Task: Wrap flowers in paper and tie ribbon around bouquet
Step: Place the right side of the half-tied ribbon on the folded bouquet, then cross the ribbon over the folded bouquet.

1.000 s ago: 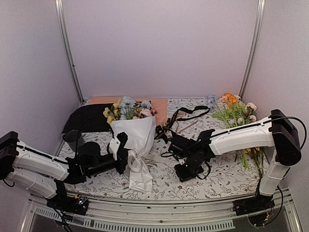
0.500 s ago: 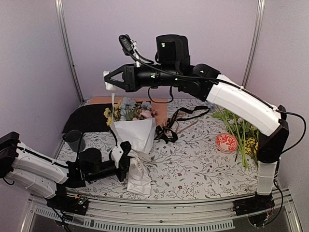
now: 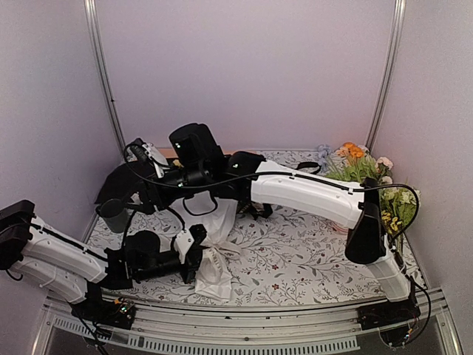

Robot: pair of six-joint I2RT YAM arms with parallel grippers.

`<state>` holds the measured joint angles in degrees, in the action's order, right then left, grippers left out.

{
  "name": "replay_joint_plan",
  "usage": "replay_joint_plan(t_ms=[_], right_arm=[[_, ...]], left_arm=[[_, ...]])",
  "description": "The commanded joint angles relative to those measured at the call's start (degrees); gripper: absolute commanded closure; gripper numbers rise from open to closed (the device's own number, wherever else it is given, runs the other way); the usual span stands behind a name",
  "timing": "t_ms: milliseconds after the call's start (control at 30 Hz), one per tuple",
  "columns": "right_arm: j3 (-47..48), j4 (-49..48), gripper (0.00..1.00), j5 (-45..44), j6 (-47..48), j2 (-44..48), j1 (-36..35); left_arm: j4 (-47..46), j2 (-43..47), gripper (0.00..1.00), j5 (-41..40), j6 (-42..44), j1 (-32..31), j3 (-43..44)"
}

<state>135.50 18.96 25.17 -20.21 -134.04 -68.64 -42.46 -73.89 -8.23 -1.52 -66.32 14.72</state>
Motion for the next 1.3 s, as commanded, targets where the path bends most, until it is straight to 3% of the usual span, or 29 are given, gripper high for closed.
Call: replay_joint_plan(t_ms=[0,33,267,367,500,600,733,867,967,1133,1200,1267], right_arm=[[-1.36,6.48,0.1,-7.42,4.06,6.17,0.03],[-1.37,7.73,0.01,-8.61,4.92,6.69,0.21],[-2.27,14.97,0.01,-11.87,7.84,12.01,2.44],[-7.82,15.18,0.01,-14.41,10.68,18.78,3.02],[-29.29,6.58,0.01,-14.62,11.65,31.92,4.66],[-48.82,-4.03,0.09,-15.04,8.83,39.76,5.12],[-63.79,-15.25,0.21,-5.38,3.31,40.73,5.01],[-76.2,-29.21,0.18,-8.21,0.97,41.79,2.29],[-78.56,-32.13,0.11,-12.46,-0.07,40.34,1.79],[-78.12,-31.97,0.11,-12.59,1.35,37.07,1.08],[-77.86,-31.62,0.12,-12.94,1.35,35.83,1.05],[-76.73,-30.29,0.21,-13.42,1.23,34.27,1.05]], left_arm=[[-2.28,-0.11,1.0,0.07,-0.3,-0.65,0.48],[-2.28,-0.05,1.0,0.22,-0.44,-0.64,0.44],[-2.46,1.12,1.0,0.14,-2.39,-0.65,-0.53],[-3.48,2.61,1.0,-1.96,-3.62,-0.6,-1.42],[-4.97,4.21,1.0,-3.96,-8.12,0.18,-2.09],[-3.54,4.08,1.0,-3.86,-10.21,0.56,-0.66],[0.11,2.58,1.0,-4.62,-12.98,1.58,2.93],[5.06,1.08,1.0,-3.33,-15.96,3.43,6.74],[5.72,0.06,1.0,-3.11,-16.83,3.74,7.87],[5.76,-1.42,1.0,-2.79,-17.64,4.4,8.32],[5.73,-2.03,1.0,-2.49,-17.51,4.59,8.7],[5.76,-2.49,1.0,-2.13,-17.34,4.76,9.14]])
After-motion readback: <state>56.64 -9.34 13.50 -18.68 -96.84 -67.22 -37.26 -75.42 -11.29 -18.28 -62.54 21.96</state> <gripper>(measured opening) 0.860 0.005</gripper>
